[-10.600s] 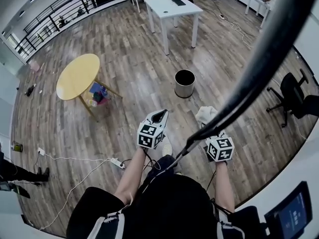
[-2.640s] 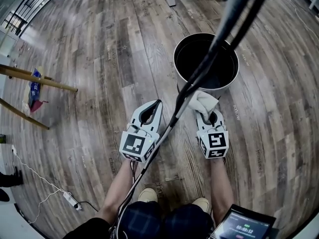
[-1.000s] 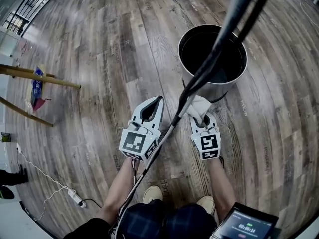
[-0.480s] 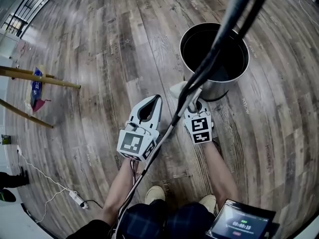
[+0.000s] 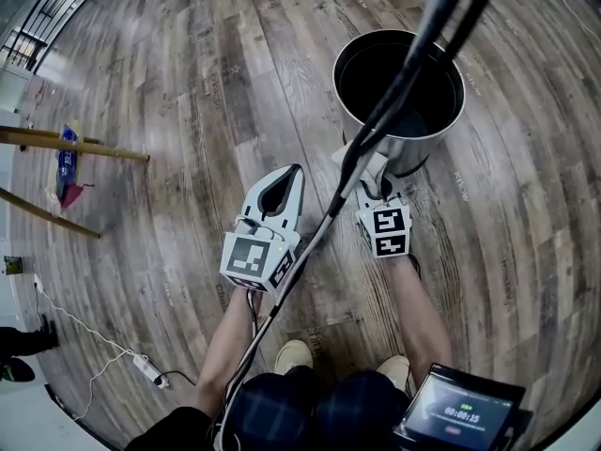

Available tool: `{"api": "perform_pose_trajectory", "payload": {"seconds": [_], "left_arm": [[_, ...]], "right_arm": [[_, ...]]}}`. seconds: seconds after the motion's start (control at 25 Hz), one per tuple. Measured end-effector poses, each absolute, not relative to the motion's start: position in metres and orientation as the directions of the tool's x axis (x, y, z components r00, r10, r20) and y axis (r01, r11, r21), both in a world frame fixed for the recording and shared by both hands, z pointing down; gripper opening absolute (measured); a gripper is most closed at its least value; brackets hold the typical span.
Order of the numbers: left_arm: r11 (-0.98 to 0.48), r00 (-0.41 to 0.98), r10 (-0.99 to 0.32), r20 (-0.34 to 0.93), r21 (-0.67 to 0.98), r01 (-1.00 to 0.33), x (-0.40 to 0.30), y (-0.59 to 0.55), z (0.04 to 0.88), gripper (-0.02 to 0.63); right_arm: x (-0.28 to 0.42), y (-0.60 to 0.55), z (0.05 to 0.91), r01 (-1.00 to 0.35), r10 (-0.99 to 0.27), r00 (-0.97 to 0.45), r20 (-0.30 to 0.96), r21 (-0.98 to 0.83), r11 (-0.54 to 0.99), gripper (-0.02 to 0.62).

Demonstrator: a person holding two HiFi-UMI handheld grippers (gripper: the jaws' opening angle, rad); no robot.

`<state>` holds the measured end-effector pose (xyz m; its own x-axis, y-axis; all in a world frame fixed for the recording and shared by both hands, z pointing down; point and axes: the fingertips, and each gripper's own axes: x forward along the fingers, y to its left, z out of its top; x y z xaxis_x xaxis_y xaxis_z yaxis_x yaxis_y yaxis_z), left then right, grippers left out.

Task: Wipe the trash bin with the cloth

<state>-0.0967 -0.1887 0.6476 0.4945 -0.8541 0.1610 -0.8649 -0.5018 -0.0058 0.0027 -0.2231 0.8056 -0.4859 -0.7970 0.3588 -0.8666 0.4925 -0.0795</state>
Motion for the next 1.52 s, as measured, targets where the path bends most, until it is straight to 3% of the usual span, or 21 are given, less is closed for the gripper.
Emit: {"api": "perform_pose_trajectory", "payload": {"seconds": [0.32, 0.8, 1.28, 1.52], "left_arm": [[-0.508, 0.500, -0.849, 0.171, -0.004, -0.861, -0.088, -0.188, 0.653, -0.003], [-0.509, 0.497, -0.848, 0.182, -0.020, -0.861, -0.083, -0.189, 0.651, -0.003], [-0.497, 0.485, -0.852, 0.197, -0.012, -0.868, -0.085, -0.187, 0.659, -0.003], [-0.499, 0.488, -0.851, 0.192, -0.005, -0.867, -0.087, -0.190, 0.658, -0.003]], "right_arm": [[0.065, -0.203, 0.814, -0.909, -0.838, -0.409, 0.362, -0.074, 0.411, 0.091], [0.187, -0.229, 0.835, -0.981, -0.896, -0.190, 0.401, -0.108, 0.160, 0.091], [0.182, -0.201, 0.813, -0.974, -0.908, -0.226, 0.352, -0.078, 0.212, 0.091], [0.128, -0.151, 0.792, -0.950, -0.906, -0.311, 0.286, -0.095, 0.296, 0.091]]}}
